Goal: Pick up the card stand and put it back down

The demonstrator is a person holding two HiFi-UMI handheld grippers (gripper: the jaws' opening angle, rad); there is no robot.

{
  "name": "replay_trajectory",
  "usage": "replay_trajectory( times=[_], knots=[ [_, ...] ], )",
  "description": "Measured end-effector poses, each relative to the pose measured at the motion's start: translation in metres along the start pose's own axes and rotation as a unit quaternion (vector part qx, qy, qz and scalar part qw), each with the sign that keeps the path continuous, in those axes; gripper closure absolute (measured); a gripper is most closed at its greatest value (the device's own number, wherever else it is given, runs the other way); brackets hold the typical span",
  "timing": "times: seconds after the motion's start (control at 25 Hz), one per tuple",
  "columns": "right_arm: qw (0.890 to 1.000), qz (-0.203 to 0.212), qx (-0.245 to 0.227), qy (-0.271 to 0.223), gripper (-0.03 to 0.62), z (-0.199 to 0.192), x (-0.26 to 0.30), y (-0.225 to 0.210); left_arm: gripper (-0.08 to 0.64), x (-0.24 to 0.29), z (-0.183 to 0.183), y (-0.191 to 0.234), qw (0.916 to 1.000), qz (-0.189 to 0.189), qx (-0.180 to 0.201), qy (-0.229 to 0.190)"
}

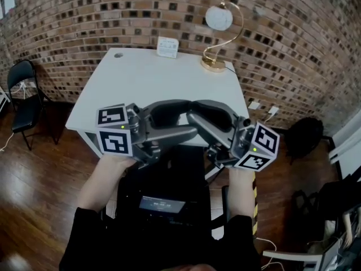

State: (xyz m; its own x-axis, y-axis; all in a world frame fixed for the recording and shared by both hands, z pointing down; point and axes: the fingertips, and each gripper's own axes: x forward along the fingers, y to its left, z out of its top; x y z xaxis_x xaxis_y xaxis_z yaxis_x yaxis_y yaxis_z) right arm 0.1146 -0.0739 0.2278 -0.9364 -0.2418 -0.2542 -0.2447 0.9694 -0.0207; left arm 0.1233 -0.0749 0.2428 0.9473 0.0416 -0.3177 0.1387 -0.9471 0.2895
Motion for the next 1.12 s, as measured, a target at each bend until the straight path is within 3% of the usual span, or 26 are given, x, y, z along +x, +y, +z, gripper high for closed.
replay_trajectory(
  times=[0.16,0.6,1.12],
  knots=[
    [1.0,-0.011,-0.016,-0.018,0.497,-0.004,-0.004,-0.001,0.259,-0.002,-0.007,0.002,1.0,0.008,0.005,0.0],
    [0.998,-0.011,0.042,-0.045,0.506,-0.031,-0.021,-0.016,0.259,0.0,-0.029,0.016,0.9995,0.022,-0.021,0.008],
    [0.998,-0.021,0.026,-0.058,0.515,-0.023,-0.037,-0.011,0.259,0.007,-0.036,0.016,0.9991,0.025,-0.033,0.007]
  ],
)
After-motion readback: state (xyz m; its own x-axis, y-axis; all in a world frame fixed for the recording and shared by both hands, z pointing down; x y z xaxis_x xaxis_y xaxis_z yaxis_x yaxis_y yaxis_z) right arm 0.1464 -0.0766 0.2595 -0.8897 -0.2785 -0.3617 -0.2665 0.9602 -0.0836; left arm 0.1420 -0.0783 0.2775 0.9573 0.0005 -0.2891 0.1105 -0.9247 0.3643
